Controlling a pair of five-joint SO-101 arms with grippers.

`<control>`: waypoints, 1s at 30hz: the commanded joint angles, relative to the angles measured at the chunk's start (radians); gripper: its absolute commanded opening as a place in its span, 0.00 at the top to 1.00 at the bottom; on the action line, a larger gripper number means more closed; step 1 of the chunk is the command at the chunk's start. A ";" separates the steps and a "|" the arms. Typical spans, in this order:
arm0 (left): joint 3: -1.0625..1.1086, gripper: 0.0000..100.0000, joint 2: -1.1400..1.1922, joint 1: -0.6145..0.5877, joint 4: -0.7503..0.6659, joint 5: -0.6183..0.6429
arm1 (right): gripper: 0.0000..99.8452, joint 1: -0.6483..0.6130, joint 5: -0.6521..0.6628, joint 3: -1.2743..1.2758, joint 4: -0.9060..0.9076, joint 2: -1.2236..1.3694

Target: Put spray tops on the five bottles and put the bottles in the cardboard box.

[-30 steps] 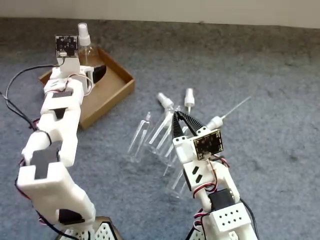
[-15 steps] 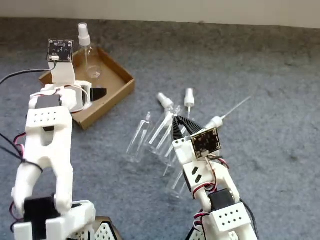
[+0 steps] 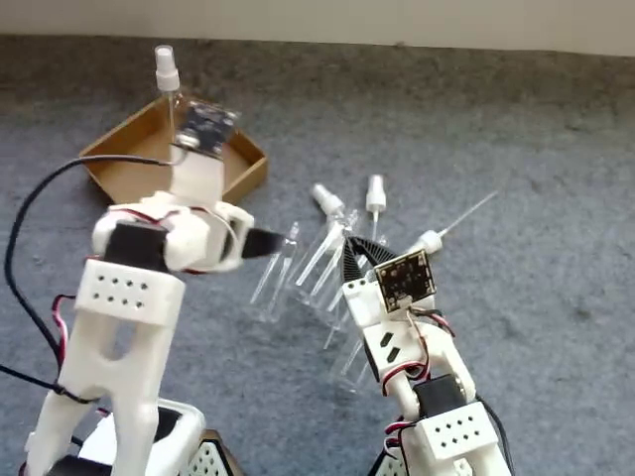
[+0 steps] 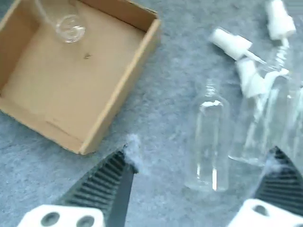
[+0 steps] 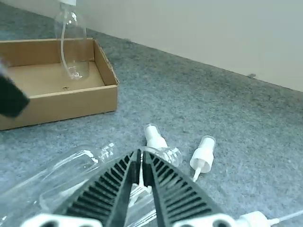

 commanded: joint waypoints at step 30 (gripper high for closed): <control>-0.630 0.64 0.743 0.346 0.207 -0.060 | 0.99 0.295 0.006 0.107 0.001 -0.013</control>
